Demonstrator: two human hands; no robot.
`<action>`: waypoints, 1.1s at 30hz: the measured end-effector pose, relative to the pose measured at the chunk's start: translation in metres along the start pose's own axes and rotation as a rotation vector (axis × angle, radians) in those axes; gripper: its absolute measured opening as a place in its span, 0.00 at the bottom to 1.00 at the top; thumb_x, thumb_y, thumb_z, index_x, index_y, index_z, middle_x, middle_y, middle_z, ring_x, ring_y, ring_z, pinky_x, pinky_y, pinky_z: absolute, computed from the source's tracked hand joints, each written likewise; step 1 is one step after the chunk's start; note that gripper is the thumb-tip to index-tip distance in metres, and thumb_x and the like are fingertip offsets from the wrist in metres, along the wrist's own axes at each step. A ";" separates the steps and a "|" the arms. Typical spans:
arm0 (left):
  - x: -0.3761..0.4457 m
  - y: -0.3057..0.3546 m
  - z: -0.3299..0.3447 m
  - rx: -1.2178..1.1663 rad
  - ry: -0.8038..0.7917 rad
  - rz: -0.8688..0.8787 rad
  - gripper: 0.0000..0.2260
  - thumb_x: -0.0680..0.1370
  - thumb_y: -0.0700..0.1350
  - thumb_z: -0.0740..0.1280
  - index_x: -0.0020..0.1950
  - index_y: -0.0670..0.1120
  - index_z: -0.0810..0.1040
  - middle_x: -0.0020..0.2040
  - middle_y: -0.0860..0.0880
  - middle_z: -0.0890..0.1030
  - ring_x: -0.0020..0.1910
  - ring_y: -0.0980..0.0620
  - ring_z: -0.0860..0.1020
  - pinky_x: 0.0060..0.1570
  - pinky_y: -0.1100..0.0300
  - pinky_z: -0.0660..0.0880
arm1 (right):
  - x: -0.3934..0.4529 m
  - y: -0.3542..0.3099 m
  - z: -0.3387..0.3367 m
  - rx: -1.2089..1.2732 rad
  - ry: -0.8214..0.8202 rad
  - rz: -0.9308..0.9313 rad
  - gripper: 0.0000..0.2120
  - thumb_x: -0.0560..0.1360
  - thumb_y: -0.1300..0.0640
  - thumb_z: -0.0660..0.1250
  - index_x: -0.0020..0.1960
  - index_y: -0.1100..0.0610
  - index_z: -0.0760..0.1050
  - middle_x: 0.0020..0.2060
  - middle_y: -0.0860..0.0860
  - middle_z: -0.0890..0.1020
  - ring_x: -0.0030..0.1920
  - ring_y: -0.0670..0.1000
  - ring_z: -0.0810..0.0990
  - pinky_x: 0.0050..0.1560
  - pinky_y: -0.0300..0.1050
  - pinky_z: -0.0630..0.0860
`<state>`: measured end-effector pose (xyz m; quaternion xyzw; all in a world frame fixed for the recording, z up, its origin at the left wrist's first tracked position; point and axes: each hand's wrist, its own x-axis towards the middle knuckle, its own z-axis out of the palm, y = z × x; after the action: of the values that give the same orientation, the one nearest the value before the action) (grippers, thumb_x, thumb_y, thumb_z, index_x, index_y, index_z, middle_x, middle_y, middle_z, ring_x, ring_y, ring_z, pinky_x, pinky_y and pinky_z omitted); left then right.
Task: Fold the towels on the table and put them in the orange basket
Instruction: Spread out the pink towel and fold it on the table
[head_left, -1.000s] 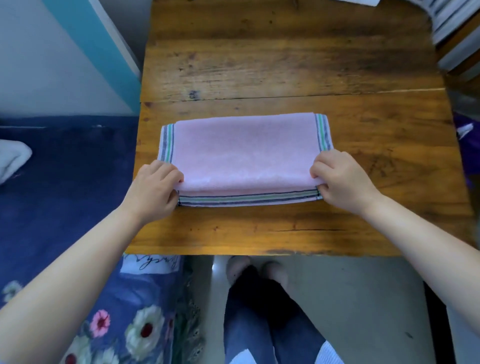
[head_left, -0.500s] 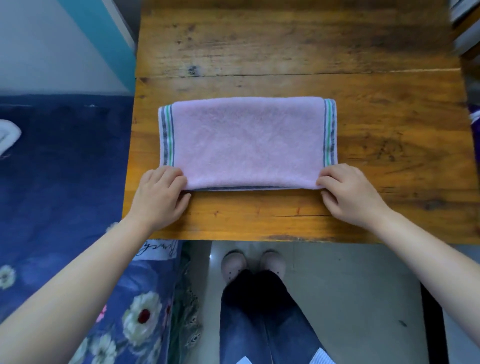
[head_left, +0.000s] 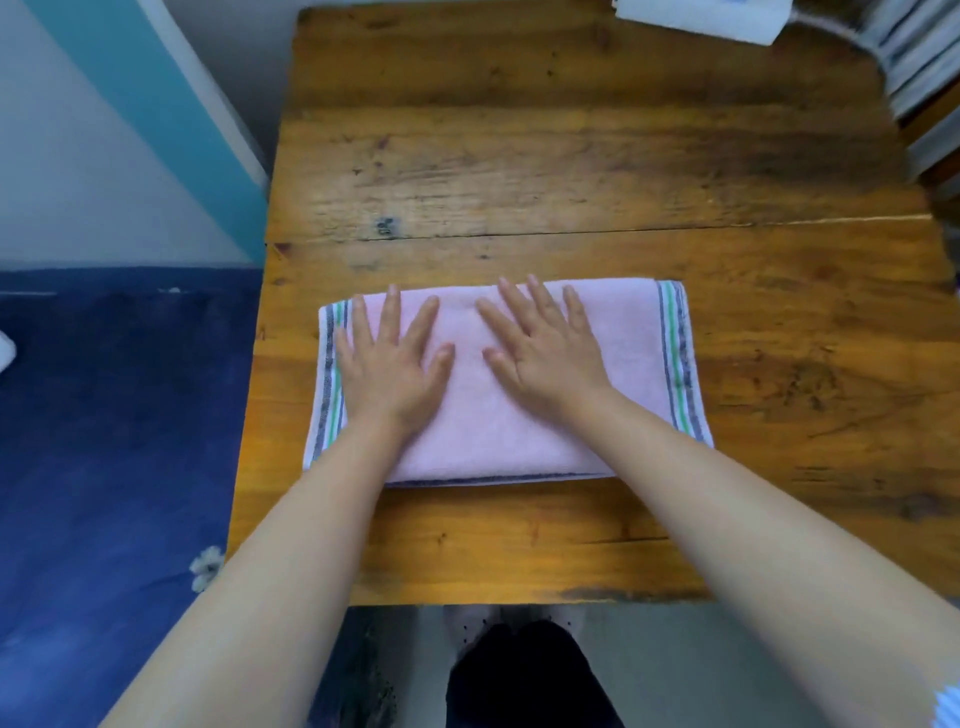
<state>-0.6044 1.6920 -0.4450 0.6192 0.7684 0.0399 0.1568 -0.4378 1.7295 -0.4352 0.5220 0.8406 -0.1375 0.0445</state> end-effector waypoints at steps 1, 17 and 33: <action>0.001 -0.008 -0.002 0.001 -0.007 0.014 0.25 0.77 0.60 0.53 0.74 0.57 0.56 0.77 0.48 0.50 0.75 0.40 0.44 0.72 0.46 0.42 | 0.000 0.009 0.000 0.006 0.004 0.027 0.25 0.79 0.43 0.48 0.74 0.45 0.47 0.76 0.48 0.47 0.75 0.51 0.42 0.70 0.51 0.33; -0.036 -0.019 -0.018 0.109 -0.062 0.212 0.35 0.72 0.64 0.44 0.76 0.47 0.52 0.77 0.47 0.48 0.76 0.44 0.42 0.71 0.46 0.38 | -0.077 0.022 -0.011 0.068 0.243 0.232 0.30 0.74 0.44 0.47 0.69 0.58 0.65 0.70 0.62 0.64 0.71 0.66 0.60 0.66 0.68 0.54; -0.029 0.002 -0.042 0.050 -0.027 0.234 0.23 0.77 0.52 0.62 0.68 0.43 0.68 0.70 0.42 0.66 0.69 0.43 0.63 0.67 0.50 0.60 | -0.126 0.031 -0.015 0.301 0.117 0.770 0.29 0.74 0.51 0.63 0.70 0.60 0.58 0.61 0.62 0.69 0.59 0.64 0.69 0.54 0.53 0.71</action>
<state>-0.6094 1.6697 -0.3990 0.7089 0.6894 0.0303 0.1458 -0.3519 1.6374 -0.3995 0.8058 0.5556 -0.2023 -0.0319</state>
